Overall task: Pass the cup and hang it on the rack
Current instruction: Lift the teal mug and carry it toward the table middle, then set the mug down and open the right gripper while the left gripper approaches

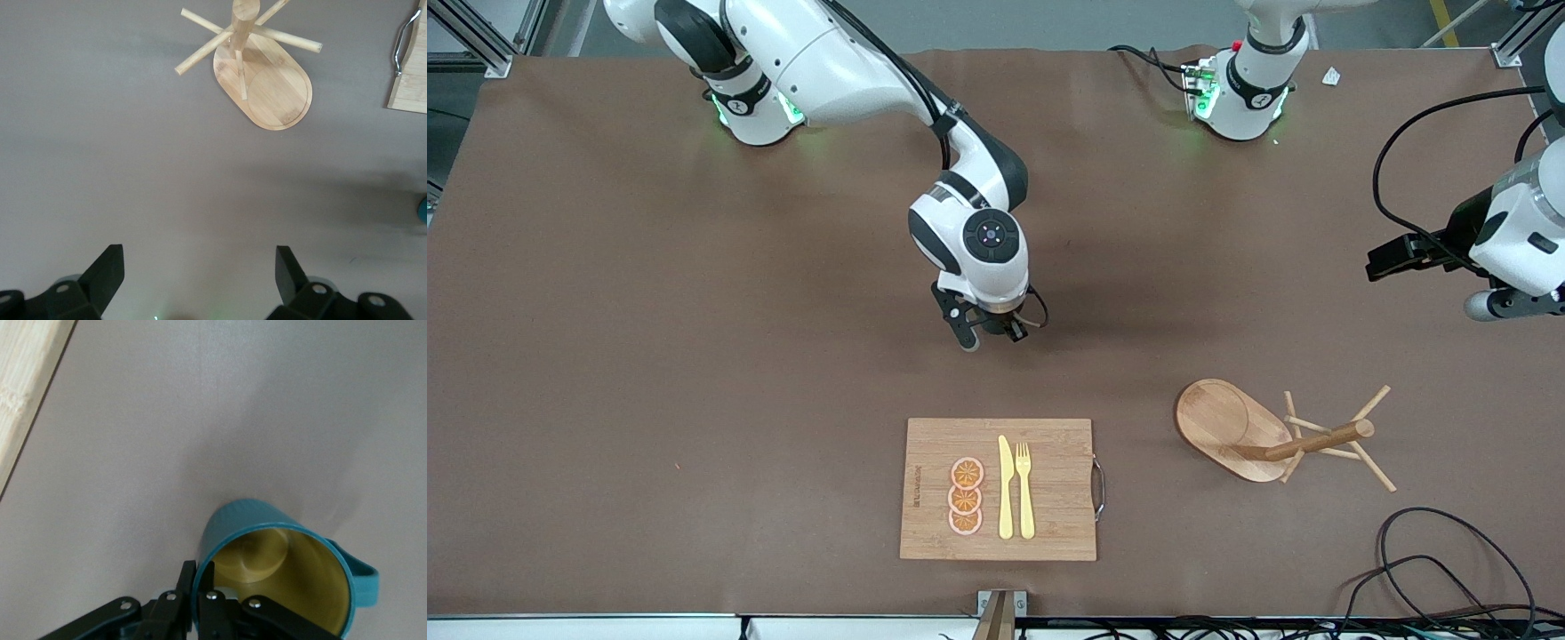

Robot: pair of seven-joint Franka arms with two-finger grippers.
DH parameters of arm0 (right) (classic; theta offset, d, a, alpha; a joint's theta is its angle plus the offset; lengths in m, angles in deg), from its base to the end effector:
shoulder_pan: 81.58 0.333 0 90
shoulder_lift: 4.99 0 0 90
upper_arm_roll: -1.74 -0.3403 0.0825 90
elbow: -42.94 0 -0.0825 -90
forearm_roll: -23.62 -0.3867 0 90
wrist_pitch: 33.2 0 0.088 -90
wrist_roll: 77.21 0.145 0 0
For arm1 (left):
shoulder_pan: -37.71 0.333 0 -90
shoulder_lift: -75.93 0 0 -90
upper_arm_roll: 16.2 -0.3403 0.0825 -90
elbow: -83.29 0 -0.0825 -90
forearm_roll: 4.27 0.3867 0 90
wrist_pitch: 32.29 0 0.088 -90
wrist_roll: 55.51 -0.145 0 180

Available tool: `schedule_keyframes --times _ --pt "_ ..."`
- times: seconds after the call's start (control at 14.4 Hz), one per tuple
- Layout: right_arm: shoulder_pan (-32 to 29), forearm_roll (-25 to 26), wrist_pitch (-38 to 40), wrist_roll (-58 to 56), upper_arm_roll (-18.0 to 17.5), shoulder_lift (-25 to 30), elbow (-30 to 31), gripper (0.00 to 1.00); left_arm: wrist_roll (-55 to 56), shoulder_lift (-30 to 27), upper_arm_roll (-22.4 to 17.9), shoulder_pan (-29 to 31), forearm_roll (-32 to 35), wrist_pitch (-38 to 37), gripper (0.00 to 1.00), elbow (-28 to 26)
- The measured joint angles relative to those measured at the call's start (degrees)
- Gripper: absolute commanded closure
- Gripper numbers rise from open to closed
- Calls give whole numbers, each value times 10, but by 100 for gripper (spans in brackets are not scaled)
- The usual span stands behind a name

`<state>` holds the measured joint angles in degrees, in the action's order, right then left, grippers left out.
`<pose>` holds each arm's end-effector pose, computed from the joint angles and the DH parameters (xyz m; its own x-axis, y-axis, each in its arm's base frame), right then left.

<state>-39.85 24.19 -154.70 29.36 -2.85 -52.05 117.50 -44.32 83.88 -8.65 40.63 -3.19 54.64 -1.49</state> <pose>0.5390 0.5440 0.2281 0.4777 -0.8772 -0.0480 -0.8778 -0.4788 0.0145 0.5903 -0.0399 0.5701 0.9885 0.1151 -0.0978 0.1137 -0.9933 -0.0200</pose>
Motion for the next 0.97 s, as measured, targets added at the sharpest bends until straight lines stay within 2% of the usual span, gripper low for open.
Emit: schedule_keyframes --times 0.07,0.14,0.21,0.28,0.76,0.97 --pt "0 2 1 0 0 0 -1 26 0 0 0 0 3 0 0 1" --pt "0 4 1 1 0 0 -3 18 0 0 0 0 4 0 0 2" --pt "1 6 1 1 0 0 -4 5 0 0 0 0 5 0 0 2" --pt "2 7 1 1 0 0 -4 0 0 0 0 0 5 0 0 3" --pt "3 21 31 -2 5 2 -16 0 0 0 2 -2 5 -1 0 4" --pt "-7 21 72 -66 9 18 -30 0 9 -1 7 -9 5 -2 0 12"
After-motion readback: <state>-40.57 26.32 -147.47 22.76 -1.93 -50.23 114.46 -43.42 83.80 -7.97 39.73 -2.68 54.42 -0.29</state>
